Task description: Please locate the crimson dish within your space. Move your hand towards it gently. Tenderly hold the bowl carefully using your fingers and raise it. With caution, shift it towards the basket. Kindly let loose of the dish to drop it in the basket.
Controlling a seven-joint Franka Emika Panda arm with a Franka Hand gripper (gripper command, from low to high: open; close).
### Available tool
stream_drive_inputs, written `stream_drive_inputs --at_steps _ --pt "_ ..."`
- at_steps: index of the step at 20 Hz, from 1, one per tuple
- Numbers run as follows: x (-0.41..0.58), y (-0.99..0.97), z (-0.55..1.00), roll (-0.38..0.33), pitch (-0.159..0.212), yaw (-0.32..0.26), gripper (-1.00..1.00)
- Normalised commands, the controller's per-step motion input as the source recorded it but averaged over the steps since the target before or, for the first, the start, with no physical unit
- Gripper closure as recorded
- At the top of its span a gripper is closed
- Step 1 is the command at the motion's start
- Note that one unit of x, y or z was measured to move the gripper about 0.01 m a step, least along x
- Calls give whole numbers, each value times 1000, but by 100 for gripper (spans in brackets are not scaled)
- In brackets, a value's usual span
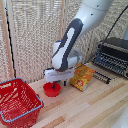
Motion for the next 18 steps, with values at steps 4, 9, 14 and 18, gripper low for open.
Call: stream_drive_inputs --at_steps 4,9,14,18 --pt "0 121 -223 -25 3 0 100" --pt "0 69 -100 -19 41 0 100" --pt "0 0 -1 0 3 0 100" --pt "6 0 251 3 8 19 100"
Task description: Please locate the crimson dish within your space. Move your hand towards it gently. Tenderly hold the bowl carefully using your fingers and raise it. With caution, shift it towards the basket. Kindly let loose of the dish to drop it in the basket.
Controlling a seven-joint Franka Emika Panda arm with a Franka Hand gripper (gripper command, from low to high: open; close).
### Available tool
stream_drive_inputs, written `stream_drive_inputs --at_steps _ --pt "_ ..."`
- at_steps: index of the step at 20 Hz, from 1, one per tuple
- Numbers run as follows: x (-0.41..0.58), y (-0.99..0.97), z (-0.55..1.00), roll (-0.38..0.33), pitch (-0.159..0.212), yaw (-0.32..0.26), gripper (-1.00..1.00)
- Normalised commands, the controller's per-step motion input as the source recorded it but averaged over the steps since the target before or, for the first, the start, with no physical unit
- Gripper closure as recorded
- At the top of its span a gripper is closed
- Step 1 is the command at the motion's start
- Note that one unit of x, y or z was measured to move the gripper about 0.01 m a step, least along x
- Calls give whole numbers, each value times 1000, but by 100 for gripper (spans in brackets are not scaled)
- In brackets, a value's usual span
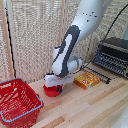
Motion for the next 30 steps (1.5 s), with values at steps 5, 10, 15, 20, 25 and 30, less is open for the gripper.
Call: stream_drive_inputs --at_steps 5,10,15,20,25,30 --pt "46 -36 635 27 98 66 100" --pt "155 -94 892 38 108 64 100" --pt "297 45 992 41 69 42 100" --pt "355 539 932 1 142 72 100" --pt "305 805 841 -1 119 28 100" --pt "171 891 555 -42 25 0 100"
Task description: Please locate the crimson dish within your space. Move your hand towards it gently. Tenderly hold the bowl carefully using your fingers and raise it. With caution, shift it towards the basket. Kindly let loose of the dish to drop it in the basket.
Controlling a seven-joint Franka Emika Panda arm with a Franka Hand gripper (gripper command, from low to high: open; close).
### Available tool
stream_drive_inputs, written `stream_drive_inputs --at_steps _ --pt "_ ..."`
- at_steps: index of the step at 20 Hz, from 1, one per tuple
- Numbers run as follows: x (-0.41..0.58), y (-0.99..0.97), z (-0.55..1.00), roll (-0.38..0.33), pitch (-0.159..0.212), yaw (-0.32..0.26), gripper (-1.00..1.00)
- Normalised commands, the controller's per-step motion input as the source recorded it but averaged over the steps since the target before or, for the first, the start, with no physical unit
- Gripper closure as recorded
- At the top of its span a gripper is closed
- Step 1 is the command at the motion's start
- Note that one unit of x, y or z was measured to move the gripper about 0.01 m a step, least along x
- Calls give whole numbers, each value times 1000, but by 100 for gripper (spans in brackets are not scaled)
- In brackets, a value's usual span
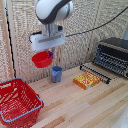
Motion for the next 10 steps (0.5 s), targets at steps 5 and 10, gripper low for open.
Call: stream_drive_inputs --at_steps 5,10 --pt "119 929 188 -51 1 0 100" --pt "68 902 -73 -76 0 0 100"
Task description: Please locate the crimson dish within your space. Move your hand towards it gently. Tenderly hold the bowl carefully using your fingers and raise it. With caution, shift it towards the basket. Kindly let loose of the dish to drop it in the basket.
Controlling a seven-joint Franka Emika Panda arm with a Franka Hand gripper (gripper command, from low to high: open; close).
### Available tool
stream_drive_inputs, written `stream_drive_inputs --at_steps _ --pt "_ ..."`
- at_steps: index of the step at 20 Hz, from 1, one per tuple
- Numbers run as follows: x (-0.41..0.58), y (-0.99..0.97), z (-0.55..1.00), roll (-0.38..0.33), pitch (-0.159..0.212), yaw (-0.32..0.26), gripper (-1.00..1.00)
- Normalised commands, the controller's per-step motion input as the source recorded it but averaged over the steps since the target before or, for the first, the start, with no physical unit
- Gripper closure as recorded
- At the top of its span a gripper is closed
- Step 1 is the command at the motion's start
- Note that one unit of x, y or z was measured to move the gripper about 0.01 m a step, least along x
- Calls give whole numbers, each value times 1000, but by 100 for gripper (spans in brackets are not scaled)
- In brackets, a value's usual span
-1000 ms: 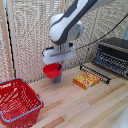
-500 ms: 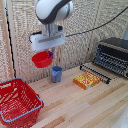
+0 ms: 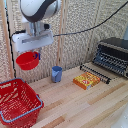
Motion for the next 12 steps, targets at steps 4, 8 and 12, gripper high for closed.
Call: stream_drive_inputs --at_steps 4,8,12 --pt "34 813 -168 -68 0 0 100" --pt "49 528 -273 -36 -24 12 100" --pt "136 216 -249 -10 -53 25 -100"
